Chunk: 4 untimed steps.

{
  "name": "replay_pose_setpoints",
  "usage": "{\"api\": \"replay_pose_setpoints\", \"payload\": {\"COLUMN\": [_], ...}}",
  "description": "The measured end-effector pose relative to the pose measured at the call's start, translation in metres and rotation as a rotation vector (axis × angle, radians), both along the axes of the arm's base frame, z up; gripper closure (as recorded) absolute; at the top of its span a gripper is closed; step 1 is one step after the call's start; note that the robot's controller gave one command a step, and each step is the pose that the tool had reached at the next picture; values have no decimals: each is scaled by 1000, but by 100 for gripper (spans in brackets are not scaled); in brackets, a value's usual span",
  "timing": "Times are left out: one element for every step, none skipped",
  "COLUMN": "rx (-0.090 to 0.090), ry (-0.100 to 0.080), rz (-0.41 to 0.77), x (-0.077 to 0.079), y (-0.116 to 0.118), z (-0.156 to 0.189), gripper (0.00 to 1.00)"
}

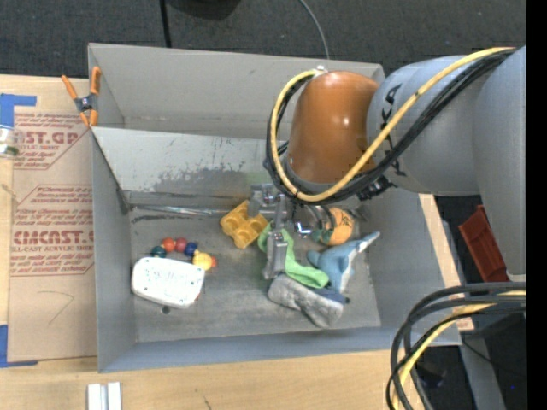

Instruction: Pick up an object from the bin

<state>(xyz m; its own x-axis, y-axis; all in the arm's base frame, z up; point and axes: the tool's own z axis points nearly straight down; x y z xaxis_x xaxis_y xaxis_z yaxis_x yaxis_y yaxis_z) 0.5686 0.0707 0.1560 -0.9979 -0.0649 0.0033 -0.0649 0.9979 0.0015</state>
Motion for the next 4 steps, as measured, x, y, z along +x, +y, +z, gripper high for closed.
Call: {"api": "replay_pose_setpoints", "payload": {"rx": [1,2,1,3], "ry": [1,-5,-1,-13], "rz": [234,138,223,409], "x": [-19,-7,-10,6], "y": [0,-10,14,20], "z": [39,65,107,82], "gripper": [0,0,0,0]}}
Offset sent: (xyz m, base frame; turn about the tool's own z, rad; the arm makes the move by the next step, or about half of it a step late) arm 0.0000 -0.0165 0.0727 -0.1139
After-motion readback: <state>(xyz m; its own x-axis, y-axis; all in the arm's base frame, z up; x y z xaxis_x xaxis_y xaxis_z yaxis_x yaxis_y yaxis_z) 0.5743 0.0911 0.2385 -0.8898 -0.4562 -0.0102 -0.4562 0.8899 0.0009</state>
